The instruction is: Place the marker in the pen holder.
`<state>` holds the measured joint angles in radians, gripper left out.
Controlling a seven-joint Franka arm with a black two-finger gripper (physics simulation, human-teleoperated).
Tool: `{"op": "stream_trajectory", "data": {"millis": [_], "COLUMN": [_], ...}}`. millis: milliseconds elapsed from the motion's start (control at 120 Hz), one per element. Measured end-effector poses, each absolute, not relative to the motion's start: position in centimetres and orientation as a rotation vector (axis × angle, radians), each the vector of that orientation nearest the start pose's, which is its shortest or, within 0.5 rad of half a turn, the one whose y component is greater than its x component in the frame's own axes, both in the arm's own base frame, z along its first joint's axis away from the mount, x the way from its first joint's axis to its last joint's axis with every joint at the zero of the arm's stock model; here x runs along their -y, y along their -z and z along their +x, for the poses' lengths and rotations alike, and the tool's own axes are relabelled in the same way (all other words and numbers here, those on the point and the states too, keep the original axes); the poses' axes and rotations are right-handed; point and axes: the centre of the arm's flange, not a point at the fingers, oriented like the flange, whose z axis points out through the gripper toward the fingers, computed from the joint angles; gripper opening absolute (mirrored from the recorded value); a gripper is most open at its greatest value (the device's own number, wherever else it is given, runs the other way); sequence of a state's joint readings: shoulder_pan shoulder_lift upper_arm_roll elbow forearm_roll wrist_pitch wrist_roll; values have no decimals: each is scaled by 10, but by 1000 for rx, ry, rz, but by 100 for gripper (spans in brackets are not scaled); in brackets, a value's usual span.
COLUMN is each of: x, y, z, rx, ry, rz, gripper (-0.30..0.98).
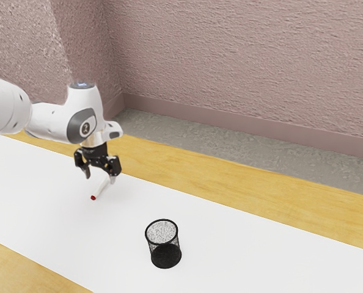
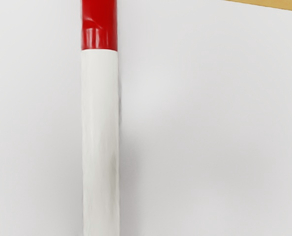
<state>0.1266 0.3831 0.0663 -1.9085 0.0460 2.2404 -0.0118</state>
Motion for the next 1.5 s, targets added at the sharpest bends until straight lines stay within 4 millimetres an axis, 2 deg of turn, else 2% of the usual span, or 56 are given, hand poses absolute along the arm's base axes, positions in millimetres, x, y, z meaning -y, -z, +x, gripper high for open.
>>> {"op": "stream_trajectory", "data": {"millis": [133,217,292,358,842,1100,1250,1500], "x": [-126,-135,-141,-146,-152,-163,-164,-163], "y": [-272,-261,-264,-267,-246,-248,-245,-242], "z": [611,626,640,645,644,657,658,658], "rx": [284,279,263,254,193,193,207,227], "ry": [-86,-61,-14,9,-15,22,23,20], "rz": [-3077,-3074,-3070,-3069,-3088,-3089,-3101,-3110], "gripper": [69,69,69,69,64,60,48,15]}}
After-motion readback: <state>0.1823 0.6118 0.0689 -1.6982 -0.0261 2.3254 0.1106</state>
